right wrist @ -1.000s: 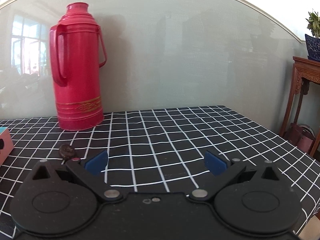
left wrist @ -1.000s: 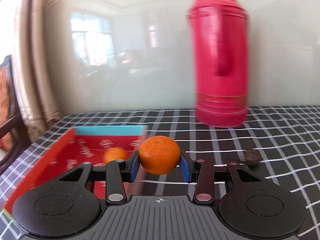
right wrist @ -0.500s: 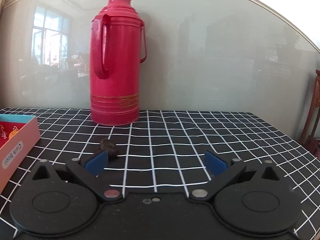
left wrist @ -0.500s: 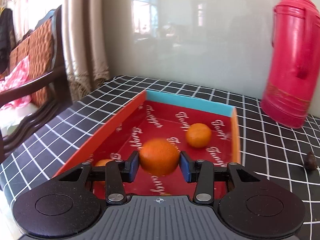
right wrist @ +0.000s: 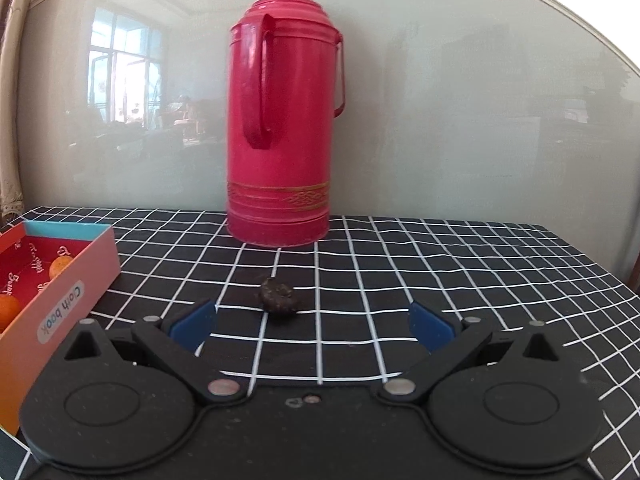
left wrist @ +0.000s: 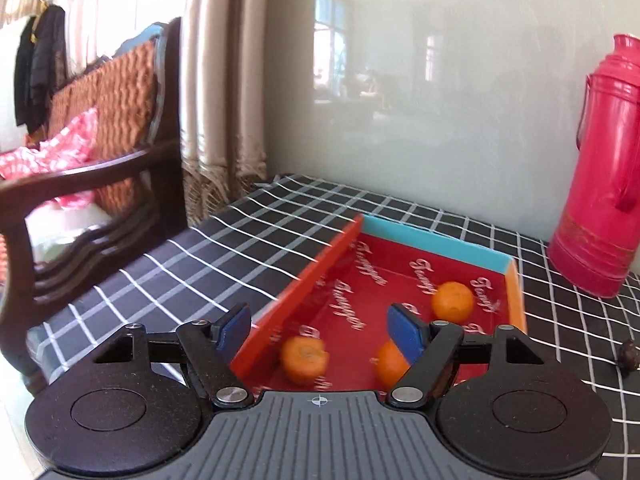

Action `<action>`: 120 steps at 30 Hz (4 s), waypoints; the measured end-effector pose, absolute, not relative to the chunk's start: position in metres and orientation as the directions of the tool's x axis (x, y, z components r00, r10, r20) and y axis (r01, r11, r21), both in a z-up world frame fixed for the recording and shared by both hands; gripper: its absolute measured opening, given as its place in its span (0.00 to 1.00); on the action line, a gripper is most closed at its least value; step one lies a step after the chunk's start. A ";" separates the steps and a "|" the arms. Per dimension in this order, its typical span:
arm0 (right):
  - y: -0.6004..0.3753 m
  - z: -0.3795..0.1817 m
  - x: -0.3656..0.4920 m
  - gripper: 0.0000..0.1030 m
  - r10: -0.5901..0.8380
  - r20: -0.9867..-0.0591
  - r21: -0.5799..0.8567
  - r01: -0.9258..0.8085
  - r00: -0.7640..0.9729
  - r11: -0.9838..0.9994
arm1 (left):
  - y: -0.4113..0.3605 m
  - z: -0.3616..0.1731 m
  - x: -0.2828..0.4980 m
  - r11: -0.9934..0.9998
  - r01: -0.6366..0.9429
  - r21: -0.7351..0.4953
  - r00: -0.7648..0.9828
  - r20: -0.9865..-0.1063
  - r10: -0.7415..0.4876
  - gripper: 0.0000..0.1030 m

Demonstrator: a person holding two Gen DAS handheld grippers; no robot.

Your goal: Organize fruits

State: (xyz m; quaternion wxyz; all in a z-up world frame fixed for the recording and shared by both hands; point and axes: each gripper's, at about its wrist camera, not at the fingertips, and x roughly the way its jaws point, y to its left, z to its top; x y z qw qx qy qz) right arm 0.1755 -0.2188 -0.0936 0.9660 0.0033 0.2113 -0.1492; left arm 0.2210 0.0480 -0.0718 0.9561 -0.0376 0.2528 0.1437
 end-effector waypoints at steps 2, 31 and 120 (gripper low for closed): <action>-0.217 -0.095 0.180 0.94 -0.278 -0.418 -0.053 0.282 0.865 0.958 | 0.055 -0.070 0.213 0.952 -0.307 0.018 0.833 -0.479 0.278 0.74; -0.221 -0.123 0.274 0.26 -0.174 -0.597 -0.014 0.206 0.783 0.978 | 0.157 -0.086 0.149 0.863 -0.506 -0.007 0.752 -0.494 0.436 0.86; -0.129 -0.003 0.007 0.93 0.037 -0.408 0.035 -0.025 0.912 0.999 | 0.050 0.001 -0.012 0.985 -0.160 0.063 0.903 -0.395 0.171 1.00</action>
